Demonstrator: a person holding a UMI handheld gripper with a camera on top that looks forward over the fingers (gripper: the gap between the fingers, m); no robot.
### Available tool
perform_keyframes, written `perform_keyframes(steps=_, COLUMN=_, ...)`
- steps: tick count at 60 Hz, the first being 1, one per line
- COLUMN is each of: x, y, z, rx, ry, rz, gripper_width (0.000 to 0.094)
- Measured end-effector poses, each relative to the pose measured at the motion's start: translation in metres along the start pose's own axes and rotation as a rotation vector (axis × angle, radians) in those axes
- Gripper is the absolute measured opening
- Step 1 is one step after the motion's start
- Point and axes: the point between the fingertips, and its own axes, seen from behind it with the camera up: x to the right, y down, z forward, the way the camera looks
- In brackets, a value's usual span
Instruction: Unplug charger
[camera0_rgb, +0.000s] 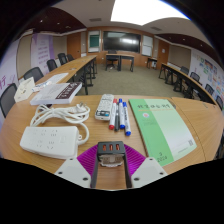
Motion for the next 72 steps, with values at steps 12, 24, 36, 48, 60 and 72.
perform_keyframes(steps=12, x=-0.001, y=-0.001, z=-0.021, rx=0.012, ry=-0.036, rz=-0.007, gripper_width=0.0815)
perform_keyframes(steps=24, x=-0.003, y=-0.012, z=-0.084, rx=0.068, ry=-0.02, rz=-0.008, gripper_width=0.0859)
perform_keyframes(steps=36, x=-0.013, y=-0.02, z=-0.189, rx=0.137, ry=0.054, rz=-0.015, gripper_width=0.0855)
perform_keyframes(steps=48, x=-0.041, y=0.009, z=-0.294, rx=0.126, ry=0.068, rz=0.01, gripper_width=0.0857)
perform_keyframes(steps=60, x=-0.052, y=0.022, z=-0.357, rx=0.157, ry=0.081, rz=-0.004, gripper_width=0.0857)
perform_keyframes(steps=72, x=-0.052, y=0.028, z=-0.383, rx=0.168, ry=0.098, rz=-0.022, gripper_width=0.0857)
